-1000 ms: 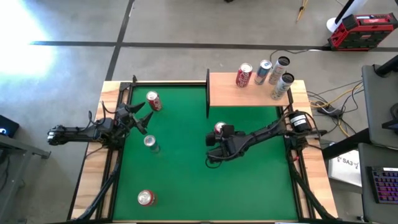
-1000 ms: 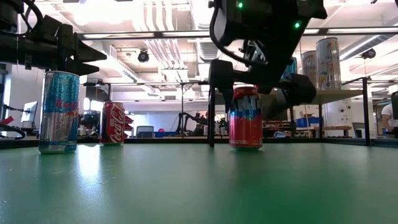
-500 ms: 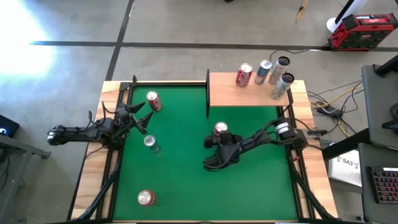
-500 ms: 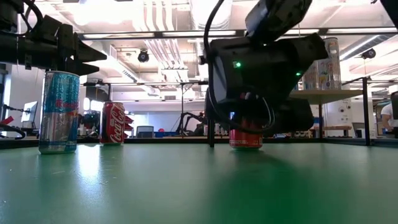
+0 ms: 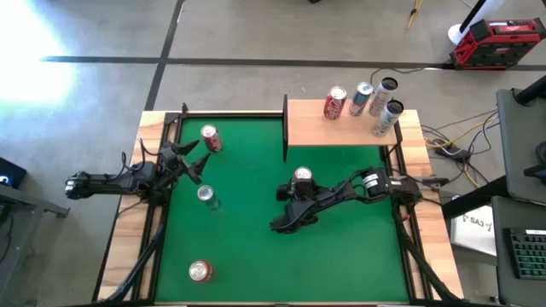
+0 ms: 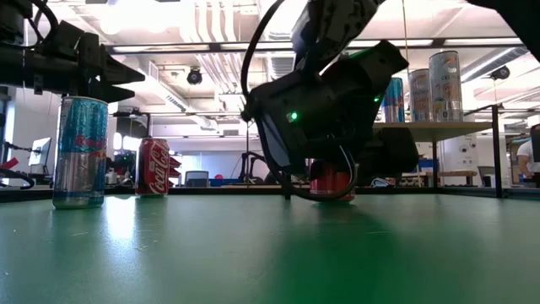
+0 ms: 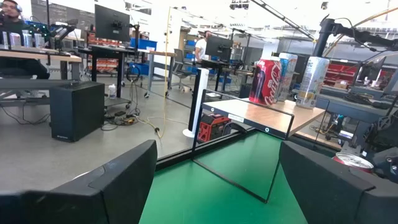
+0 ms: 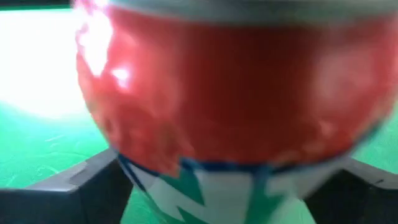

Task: Place canned beverage on shelf
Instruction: Put the right red soda can on the shelf

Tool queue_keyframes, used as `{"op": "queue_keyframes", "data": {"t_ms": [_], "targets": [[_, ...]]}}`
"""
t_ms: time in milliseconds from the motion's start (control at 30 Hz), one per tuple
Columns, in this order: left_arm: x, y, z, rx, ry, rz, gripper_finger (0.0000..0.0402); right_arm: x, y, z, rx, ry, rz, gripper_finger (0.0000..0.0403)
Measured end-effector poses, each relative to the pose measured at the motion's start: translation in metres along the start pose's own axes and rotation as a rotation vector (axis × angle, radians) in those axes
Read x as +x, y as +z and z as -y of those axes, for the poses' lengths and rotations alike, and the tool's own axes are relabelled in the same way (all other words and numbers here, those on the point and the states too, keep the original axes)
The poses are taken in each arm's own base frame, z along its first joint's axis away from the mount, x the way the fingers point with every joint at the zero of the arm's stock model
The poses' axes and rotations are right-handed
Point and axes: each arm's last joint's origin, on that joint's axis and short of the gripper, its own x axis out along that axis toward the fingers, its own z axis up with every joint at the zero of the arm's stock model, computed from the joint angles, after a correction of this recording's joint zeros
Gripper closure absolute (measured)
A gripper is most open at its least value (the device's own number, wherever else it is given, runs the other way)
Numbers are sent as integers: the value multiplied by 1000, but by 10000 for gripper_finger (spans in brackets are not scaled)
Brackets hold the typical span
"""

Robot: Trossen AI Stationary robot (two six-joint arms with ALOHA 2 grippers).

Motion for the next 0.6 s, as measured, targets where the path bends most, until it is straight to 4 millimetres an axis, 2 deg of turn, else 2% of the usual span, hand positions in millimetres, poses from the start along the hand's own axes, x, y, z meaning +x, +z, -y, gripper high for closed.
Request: {"op": "queue_keyframes", "data": {"t_ms": [167,433,600], "targets": [[0,0,0,-1,0,1,78,-4,1,-6,0,-49,-23,117],[0,0,0,0,0,0,78,-11,10,-11,-40,-82,-18,117],[0,0,0,0,0,1,78,-23,22,-13,3,-78,-11,117]]}}
